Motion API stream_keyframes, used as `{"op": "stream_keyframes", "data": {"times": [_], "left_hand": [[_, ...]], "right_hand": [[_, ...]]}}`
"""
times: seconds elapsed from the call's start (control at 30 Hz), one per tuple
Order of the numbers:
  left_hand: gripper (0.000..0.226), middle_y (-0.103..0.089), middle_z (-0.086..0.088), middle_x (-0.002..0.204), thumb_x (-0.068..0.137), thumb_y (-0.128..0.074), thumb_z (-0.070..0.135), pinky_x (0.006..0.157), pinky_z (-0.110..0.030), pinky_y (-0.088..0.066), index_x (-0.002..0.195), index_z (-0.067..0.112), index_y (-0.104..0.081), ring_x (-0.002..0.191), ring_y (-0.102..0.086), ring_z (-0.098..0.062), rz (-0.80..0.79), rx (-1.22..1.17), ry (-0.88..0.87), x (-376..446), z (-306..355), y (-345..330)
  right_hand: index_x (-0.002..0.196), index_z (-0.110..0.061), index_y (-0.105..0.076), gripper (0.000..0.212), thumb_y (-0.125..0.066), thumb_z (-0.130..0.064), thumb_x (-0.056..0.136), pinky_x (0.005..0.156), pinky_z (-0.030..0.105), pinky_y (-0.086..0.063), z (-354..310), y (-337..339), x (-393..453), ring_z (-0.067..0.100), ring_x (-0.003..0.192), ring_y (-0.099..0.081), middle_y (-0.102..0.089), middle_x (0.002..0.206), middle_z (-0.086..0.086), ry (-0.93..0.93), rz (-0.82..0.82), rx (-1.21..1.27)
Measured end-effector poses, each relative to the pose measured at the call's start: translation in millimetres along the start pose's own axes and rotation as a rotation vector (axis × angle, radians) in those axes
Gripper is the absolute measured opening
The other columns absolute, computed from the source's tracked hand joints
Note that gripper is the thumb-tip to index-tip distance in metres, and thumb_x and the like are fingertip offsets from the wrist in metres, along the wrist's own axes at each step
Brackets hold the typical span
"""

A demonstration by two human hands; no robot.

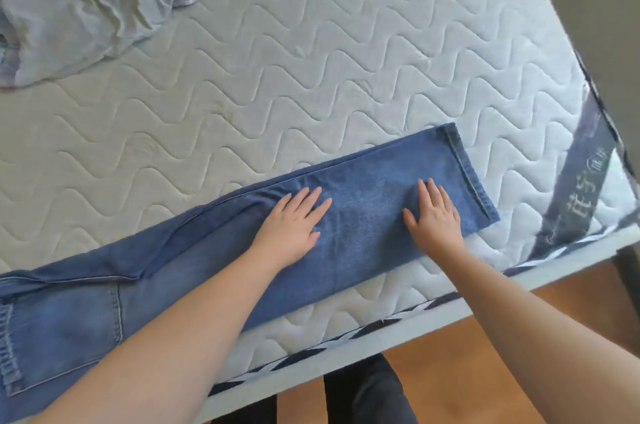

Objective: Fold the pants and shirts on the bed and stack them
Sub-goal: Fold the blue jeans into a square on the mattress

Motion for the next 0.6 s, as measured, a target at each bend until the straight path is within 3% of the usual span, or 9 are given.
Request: {"op": "stream_keyframes", "data": {"times": [0.2, 0.33, 0.43, 0.5, 0.6], "left_hand": [[0.082, 0.014, 0.0, 0.165, 0.096, -0.046, 0.056, 0.122, -0.049, -0.005, 0.156, 0.034, 0.005, 0.152, 0.007, -0.022, -0.12, 0.046, 0.016, 51.1, 41.6, 0.4], [0.089, 0.023, 0.001, 0.163, 0.093, -0.049, 0.059, 0.122, -0.05, -0.005, 0.154, 0.037, 0.012, 0.151, 0.012, -0.022, -0.161, 0.075, 0.058, 58.9, 43.1, -9.6], [0.091, 0.025, 0.002, 0.162, 0.092, -0.049, 0.061, 0.121, -0.05, -0.004, 0.153, 0.038, 0.014, 0.151, 0.013, -0.022, -0.161, 0.096, 0.075, 58.7, 42.5, -14.9], [0.091, 0.026, 0.002, 0.161, 0.092, -0.048, 0.062, 0.121, -0.05, -0.004, 0.153, 0.039, 0.016, 0.151, 0.014, -0.022, -0.162, 0.098, 0.076, 59.5, 42.2, -15.7], [0.091, 0.025, 0.002, 0.162, 0.092, -0.049, 0.061, 0.121, -0.05, -0.004, 0.153, 0.039, 0.015, 0.151, 0.013, -0.022, -0.162, 0.083, 0.075, 60.8, 42.0, -13.7]], "right_hand": [[0.157, -0.018, -0.01, 0.077, -0.053, -0.039, 0.096, 0.121, 0.041, -0.012, 59.7, 30.2, 41.8, 0.027, 0.15, -0.012, -0.012, 0.164, 0.006, -0.111, 0.065, 0.124], [0.154, -0.011, -0.02, 0.079, -0.061, -0.039, 0.092, 0.115, 0.043, -0.025, 88.6, 38.0, 71.0, 0.035, 0.139, -0.032, -0.033, 0.152, 0.016, -0.205, 0.015, 0.265], [0.141, -0.015, -0.04, 0.066, -0.067, -0.042, 0.088, 0.094, 0.04, -0.042, 95.7, 46.5, 88.1, 0.03, 0.113, -0.051, -0.052, 0.128, 0.011, -0.225, -0.014, 0.391], [0.132, -0.015, -0.046, 0.057, -0.068, -0.044, 0.087, 0.078, 0.034, -0.04, 94.1, 51.2, 94.8, 0.023, 0.092, -0.051, -0.057, 0.11, 0.004, -0.214, -0.098, 0.431], [0.108, -0.017, -0.055, 0.029, -0.066, -0.035, 0.089, 0.071, 0.032, -0.039, 85.1, 60.7, 98.3, 0.023, 0.083, -0.052, -0.065, 0.104, 0.009, -0.114, -0.18, 0.297]]}}
Point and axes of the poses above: each hand's wrist, its own x-axis towards the middle knuckle, its own y-axis out of the back of the hand, z = x × y, the point moved 5 cm from there along x, towards the middle knuckle
